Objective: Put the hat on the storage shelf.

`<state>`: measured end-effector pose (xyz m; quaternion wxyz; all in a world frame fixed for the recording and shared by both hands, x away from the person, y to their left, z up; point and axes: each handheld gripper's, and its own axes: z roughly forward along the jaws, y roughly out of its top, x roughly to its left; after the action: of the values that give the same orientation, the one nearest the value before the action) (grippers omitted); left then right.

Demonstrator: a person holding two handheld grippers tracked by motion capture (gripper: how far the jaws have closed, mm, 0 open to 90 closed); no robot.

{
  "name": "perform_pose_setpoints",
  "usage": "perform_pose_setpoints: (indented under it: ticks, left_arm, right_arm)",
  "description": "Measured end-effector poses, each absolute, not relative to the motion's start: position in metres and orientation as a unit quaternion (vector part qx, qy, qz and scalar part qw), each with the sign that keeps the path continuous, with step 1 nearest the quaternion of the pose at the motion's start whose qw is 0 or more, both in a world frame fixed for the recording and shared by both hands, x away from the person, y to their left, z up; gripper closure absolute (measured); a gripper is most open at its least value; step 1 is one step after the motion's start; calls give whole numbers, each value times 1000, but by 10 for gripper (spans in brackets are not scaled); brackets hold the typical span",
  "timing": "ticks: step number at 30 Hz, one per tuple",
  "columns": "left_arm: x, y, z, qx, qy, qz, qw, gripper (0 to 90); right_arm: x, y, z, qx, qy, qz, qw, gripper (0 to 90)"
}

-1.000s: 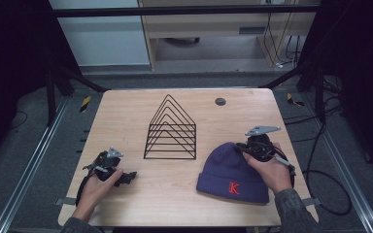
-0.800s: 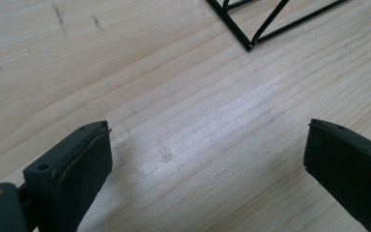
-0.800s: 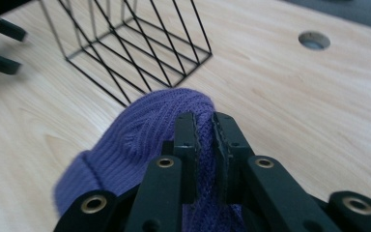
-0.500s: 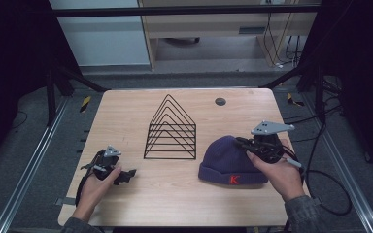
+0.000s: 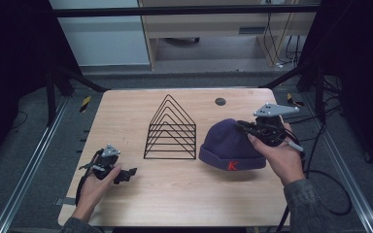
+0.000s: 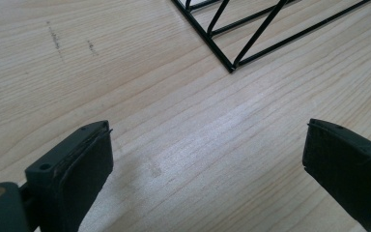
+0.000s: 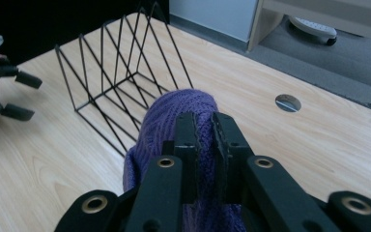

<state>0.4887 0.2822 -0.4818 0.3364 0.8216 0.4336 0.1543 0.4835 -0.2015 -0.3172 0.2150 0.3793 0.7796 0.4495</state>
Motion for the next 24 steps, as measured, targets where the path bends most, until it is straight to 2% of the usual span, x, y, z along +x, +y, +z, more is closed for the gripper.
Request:
perform_pose_setpoints:
  ticks: [9, 24]
  left_arm:
    - [487, 282, -479, 820, 431, 157, 343, 33]
    - [487, 283, -478, 817, 432, 157, 347, 34]
  right_arm:
    - [497, -202, -296, 385, 768, 456, 232, 817]
    - [505, -195, -279, 383, 768, 457, 233, 817]
